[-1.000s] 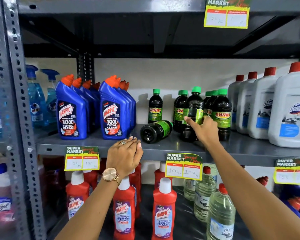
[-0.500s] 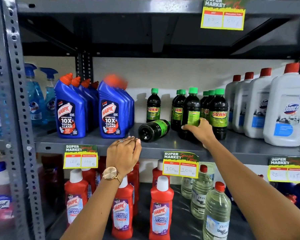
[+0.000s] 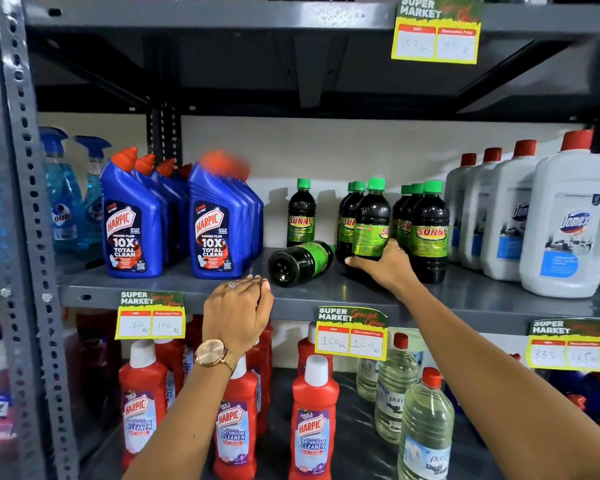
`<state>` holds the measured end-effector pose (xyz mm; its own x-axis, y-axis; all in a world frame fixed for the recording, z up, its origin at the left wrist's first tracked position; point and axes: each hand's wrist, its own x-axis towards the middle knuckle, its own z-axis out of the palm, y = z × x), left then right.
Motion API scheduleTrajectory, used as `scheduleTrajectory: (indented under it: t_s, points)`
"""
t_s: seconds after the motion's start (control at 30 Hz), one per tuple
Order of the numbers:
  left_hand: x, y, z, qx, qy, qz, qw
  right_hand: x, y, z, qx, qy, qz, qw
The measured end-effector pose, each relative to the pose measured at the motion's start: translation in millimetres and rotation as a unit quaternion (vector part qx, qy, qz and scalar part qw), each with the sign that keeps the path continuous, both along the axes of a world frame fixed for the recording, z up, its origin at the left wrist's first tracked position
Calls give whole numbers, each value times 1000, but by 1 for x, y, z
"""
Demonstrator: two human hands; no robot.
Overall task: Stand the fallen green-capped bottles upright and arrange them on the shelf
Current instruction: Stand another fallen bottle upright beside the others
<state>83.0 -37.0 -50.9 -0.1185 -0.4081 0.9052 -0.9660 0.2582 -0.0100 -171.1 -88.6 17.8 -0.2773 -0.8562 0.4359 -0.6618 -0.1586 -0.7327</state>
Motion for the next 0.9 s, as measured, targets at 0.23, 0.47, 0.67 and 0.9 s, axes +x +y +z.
scheduleTrajectory:
  t_s: [0.23,0.47,0.67,0.9]
  points:
    - [0,-1,-1,1,0,0,1000,1,3,-1,-8,44,-13,999]
    - [-1,-1,-2,-2,-1,2,1000,1,1,-1,-7,-8,16,1000]
    - [0,-1,-1,3,-2,3,1000,5,3,0,-2,68,-29,997]
    - [-1,1,0,3,-1,3,1000,4,5,1,32,43,2,999]
